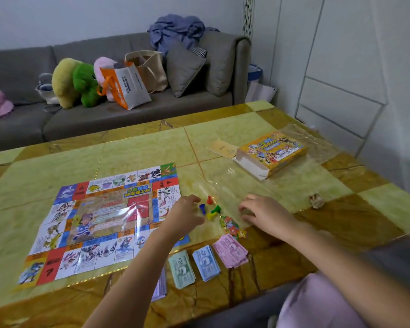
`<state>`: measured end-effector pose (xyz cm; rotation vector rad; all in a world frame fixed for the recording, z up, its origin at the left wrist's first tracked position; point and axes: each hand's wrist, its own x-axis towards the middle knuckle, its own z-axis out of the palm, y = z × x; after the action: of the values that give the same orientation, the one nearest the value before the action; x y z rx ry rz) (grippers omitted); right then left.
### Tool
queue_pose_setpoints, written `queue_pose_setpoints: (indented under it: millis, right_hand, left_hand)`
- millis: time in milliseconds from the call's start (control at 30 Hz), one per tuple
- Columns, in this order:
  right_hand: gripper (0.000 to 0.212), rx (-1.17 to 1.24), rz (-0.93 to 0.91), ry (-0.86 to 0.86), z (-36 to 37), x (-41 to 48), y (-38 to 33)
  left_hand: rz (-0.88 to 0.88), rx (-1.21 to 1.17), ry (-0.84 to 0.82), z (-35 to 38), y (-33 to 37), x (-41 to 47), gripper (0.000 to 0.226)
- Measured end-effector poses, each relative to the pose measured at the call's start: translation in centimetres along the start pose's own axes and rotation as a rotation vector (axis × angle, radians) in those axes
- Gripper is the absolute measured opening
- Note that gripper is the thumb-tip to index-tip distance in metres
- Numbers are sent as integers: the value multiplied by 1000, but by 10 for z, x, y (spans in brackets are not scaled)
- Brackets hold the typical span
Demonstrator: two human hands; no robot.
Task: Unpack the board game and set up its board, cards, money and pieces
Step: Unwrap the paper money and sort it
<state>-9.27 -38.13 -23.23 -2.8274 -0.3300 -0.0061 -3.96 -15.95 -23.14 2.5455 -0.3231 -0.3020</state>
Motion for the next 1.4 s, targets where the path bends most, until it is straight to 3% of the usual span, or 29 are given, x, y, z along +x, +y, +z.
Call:
queue_pose_setpoints:
  millis: [333, 433, 533, 667, 800, 867, 933, 1033, 1167, 1400]
  right_hand:
    - [35, 92, 86, 99, -6, 35, 3]
    - [39, 132, -98, -16, -13, 11, -17]
    - [55, 62, -310, -215, -11, -15, -38]
    - [44, -71, -418, -140, 15, -48, -52]
    - [20, 37, -127, 232, 39, -76, -75]
    - [30, 7, 91, 319, 42, -76, -83]
    - [48, -11, 260, 269, 45, -74, -92]
    - [58, -21, 359, 202, 49, -68, -107]
    - [39, -23, 382, 159, 43, -61, -117]
    - [31, 65, 467, 147, 42, -60, -116]
  left_hand:
    - [41, 9, 62, -8, 4, -12, 55]
    - [73, 86, 46, -16, -1, -45, 61]
    - [-29, 200, -15, -28, -16, -83, 76]
    - [-78, 198, 0, -27, -33, -126, 69]
    - [-169, 94, 204, -3, -37, -158, 58]
    - [-279, 120, 209, 3, -36, -162, 66]
    - [-340, 214, 161, 4, -34, -159, 72]
    - [-373, 268, 92, 5, -28, -152, 69]
    - [-371, 299, 52, 4, -22, -145, 41]
    - [-355, 186, 89, 6, -27, -138, 33]
